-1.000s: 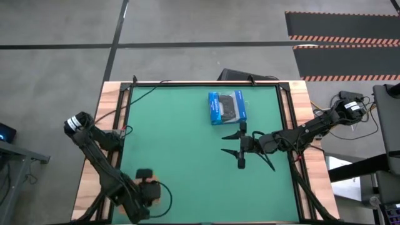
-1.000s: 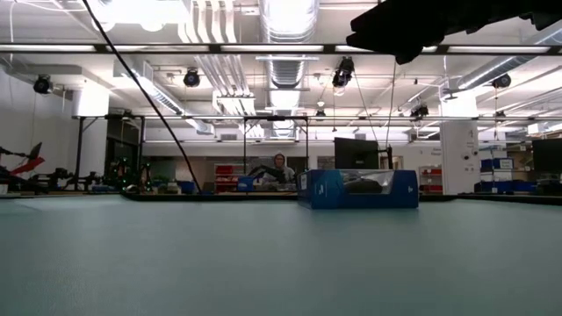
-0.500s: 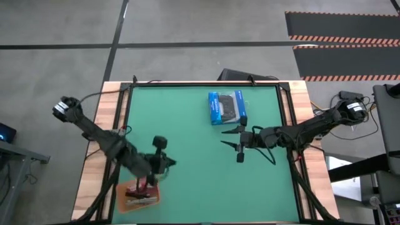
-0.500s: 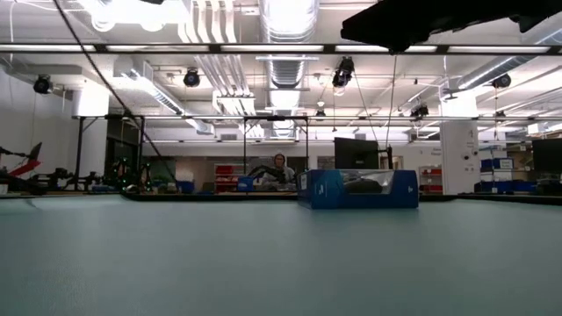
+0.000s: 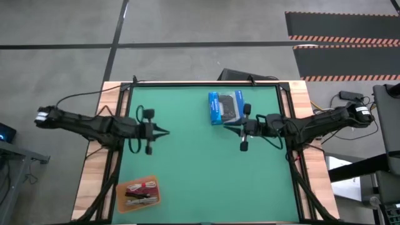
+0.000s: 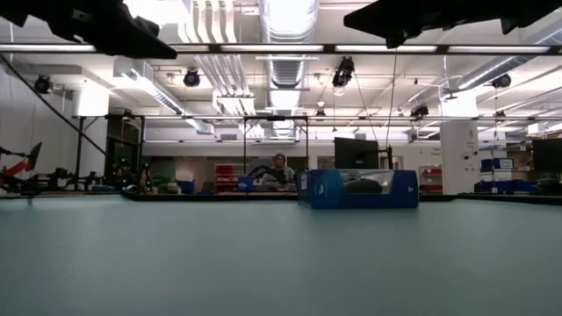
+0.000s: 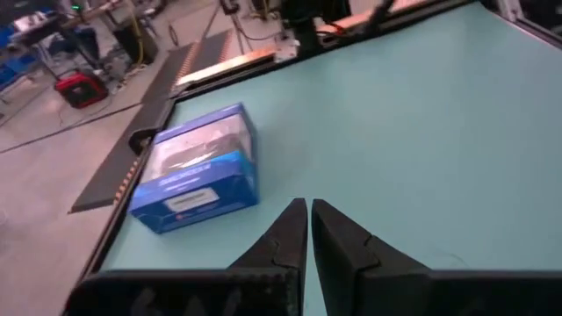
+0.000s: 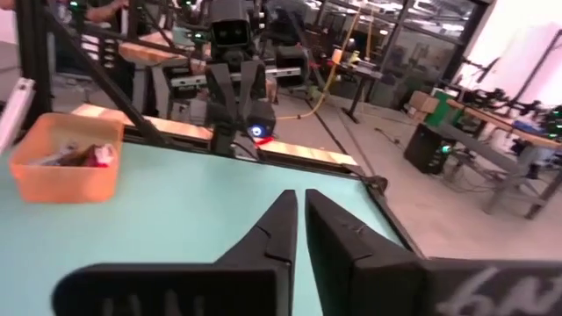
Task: Pick and place USB-C Cables
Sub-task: Return to Home Position
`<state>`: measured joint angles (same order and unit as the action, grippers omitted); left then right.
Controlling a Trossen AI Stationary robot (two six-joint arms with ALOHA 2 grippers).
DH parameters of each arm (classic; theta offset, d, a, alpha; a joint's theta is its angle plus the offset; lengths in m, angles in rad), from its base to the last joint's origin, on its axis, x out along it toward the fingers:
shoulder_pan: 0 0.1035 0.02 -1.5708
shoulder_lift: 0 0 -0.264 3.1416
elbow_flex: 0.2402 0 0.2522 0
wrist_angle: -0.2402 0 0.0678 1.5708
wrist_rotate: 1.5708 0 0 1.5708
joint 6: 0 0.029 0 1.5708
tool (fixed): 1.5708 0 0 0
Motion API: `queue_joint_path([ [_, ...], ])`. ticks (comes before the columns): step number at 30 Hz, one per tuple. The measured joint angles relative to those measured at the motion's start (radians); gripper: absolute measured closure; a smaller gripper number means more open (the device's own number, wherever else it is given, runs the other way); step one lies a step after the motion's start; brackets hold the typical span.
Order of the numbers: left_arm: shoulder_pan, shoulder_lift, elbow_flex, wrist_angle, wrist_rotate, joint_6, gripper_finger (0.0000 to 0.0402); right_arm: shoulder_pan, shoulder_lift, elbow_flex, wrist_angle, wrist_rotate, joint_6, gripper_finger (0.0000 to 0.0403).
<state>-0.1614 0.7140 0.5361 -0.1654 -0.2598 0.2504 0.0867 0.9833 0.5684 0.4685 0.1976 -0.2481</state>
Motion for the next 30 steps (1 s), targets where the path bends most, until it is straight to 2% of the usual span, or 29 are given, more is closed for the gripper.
queue_joint_path([
  [4, 0.078, -0.095, -0.045, 0.0, 0.054, 0.025, 0.0396, -0.041, -0.029, -0.021, -0.008, -0.028, -0.006, 0.0393],
  [11, 0.15, -0.215, -0.11, 0.0, 0.071, 0.026, 0.0396, -0.117, -0.1, -0.088, -0.01, -0.05, -0.006, 0.0394],
  [17, 0.156, -0.295, -0.181, 0.001, 0.073, -0.028, 0.0396, -0.159, -0.197, -0.159, -0.01, -0.121, 0.012, 0.0394],
  [30, 0.156, -0.514, -0.309, 0.001, 0.073, -0.14, 0.0396, -0.165, -0.483, -0.327, -0.047, -0.12, 0.003, 0.0394],
])
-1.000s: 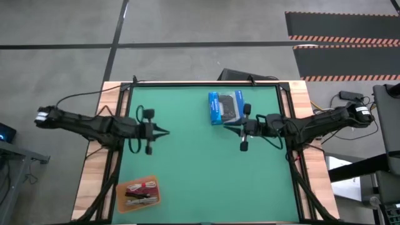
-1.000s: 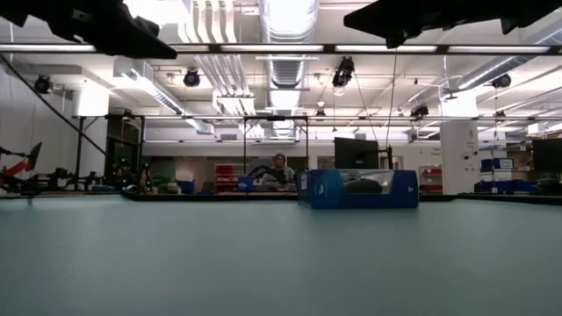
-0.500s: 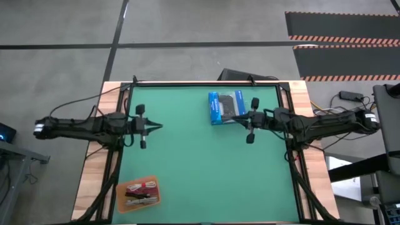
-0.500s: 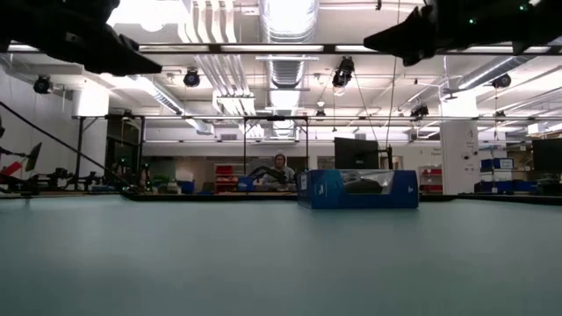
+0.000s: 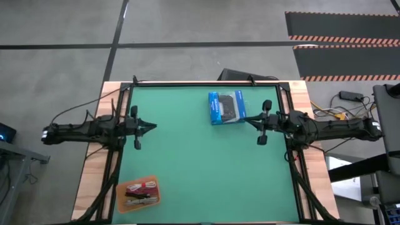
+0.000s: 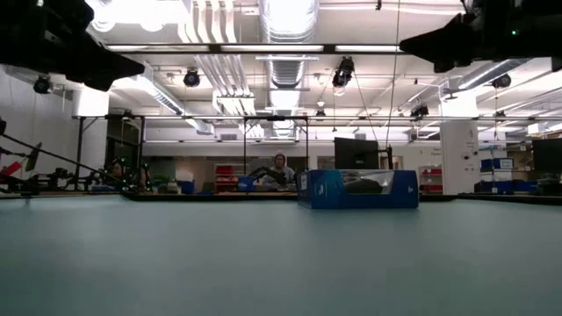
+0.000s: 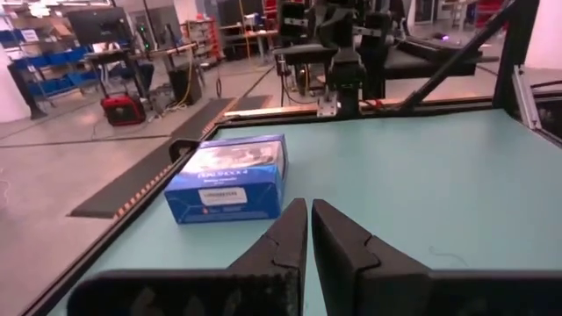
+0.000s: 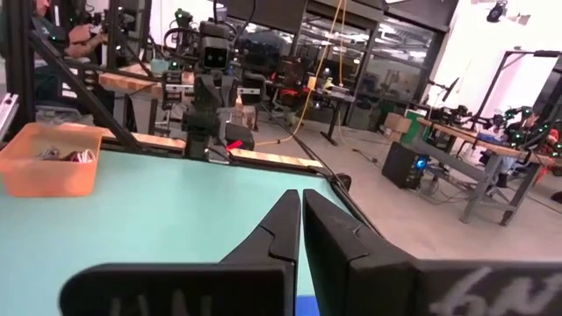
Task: Pick and place USB-C Cables
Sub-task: Return to Home Position
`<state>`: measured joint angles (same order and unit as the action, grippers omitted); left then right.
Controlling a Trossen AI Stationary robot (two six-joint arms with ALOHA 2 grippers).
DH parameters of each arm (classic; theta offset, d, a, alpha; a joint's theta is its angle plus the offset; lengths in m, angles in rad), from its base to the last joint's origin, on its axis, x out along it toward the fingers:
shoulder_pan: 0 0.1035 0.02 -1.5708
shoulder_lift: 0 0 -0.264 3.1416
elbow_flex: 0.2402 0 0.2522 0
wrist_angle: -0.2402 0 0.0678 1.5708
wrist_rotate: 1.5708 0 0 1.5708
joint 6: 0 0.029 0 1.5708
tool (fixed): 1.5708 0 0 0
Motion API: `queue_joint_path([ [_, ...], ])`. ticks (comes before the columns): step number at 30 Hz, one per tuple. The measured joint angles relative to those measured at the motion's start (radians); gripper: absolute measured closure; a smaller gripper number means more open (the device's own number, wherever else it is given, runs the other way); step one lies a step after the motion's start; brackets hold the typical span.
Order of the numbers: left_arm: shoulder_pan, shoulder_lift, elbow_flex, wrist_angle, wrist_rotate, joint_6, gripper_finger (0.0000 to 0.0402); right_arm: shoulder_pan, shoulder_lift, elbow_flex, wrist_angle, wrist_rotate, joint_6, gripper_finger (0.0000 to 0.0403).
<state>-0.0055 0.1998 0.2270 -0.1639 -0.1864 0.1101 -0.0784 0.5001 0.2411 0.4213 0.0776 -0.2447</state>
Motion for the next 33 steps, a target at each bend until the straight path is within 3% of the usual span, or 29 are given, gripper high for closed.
queue_joint_path([
  [12, 0.0, -0.19, -0.098, 0.004, 0.0, -0.054, 0.0396, -0.001, -0.275, -0.066, -0.198, 0.0, 0.037, 0.0394],
  [20, 0.0, -0.174, -0.154, 0.042, 0.001, -0.132, 0.0396, -0.001, -0.423, -0.073, -0.3, -0.011, 0.061, 0.0394],
  [24, 0.0, -0.184, -0.2, 0.16, 0.038, -0.133, 0.0396, -0.001, -0.498, -0.084, -0.353, -0.049, 0.07, 0.0394],
  [33, 0.0, -0.182, -0.219, 0.243, 0.08, -0.131, 0.0396, -0.001, -0.492, -0.103, -0.335, -0.166, 0.096, 0.0394],
])
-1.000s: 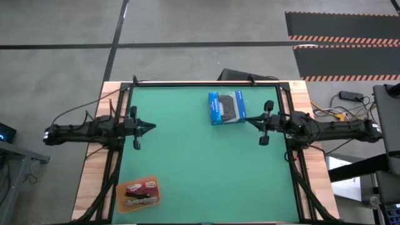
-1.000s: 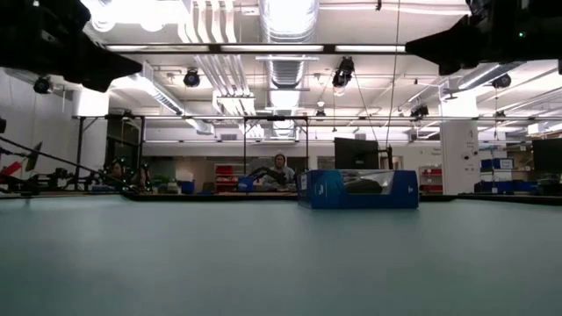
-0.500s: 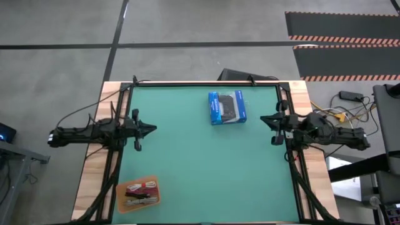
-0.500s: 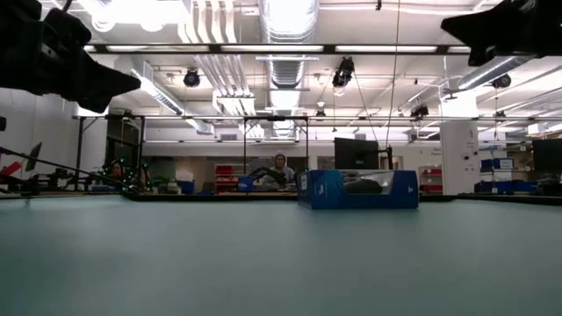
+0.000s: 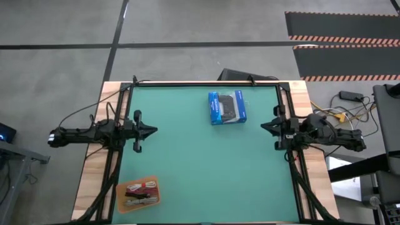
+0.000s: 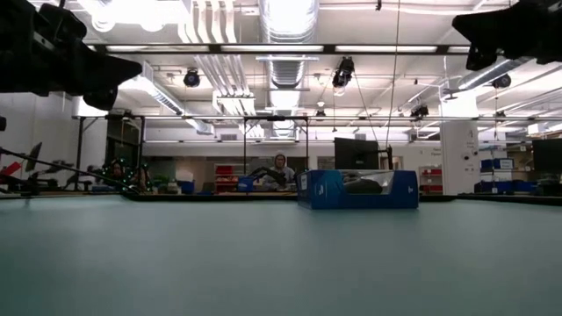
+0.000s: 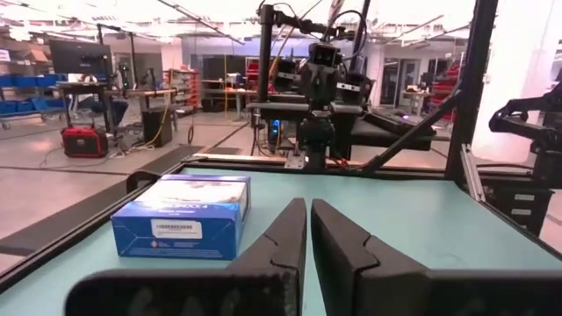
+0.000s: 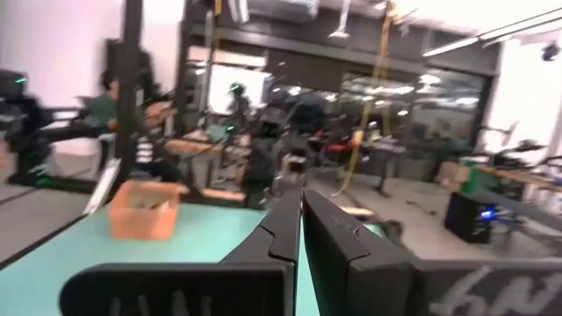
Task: Pick and place USB-C Cables
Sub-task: Return to Home Position
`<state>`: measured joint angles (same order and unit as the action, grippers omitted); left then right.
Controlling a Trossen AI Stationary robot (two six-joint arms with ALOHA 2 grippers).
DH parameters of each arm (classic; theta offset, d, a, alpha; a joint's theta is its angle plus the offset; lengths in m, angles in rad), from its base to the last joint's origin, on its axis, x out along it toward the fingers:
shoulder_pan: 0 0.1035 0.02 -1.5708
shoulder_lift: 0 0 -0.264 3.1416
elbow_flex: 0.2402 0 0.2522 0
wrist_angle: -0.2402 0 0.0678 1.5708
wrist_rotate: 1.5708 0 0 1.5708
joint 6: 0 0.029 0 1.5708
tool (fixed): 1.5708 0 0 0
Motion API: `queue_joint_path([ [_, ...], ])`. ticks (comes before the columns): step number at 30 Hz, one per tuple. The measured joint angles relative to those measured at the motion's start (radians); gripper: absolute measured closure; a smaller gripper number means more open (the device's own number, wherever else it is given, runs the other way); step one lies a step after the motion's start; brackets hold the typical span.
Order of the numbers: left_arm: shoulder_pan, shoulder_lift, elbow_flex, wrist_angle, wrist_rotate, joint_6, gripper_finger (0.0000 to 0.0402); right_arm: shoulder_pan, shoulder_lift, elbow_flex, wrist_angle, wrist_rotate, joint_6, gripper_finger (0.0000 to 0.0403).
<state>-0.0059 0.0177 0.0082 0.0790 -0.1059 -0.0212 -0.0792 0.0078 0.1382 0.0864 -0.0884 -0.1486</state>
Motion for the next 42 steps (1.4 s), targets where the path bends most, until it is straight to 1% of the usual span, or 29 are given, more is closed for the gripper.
queue_joint_path([
  [2, 0.0, 0.0, 0.0, -0.001, 0.004, 0.0, 0.0396, 0.0, -0.007, -0.011, 0.001, -0.025, 0.009, 0.0394],
  [6, 0.0, 0.006, -0.001, 0.0, 0.004, 0.008, 0.0396, 0.0, -0.006, -0.049, 0.012, -0.027, 0.015, 0.0394],
  [10, 0.0, 0.009, -0.001, 0.0, 0.0, 0.003, 0.0396, 0.0, -0.007, -0.126, 0.106, -0.026, 0.01, 0.0394],
  [16, 0.0, 0.012, -0.002, 0.0, -0.002, 0.003, 0.0396, 0.0, 0.014, -0.126, 0.105, -0.015, -0.004, 0.0394],
  [21, 0.0, 0.013, -0.002, 0.0, -0.003, 0.002, 0.0396, 0.0, 0.016, -0.126, 0.075, -0.016, 0.048, 0.0394],
  [42, 0.0, 0.022, -0.004, 0.001, -0.003, 0.002, 0.0396, 0.0, 0.021, -0.127, 0.075, -0.015, 0.044, 0.0394],
])
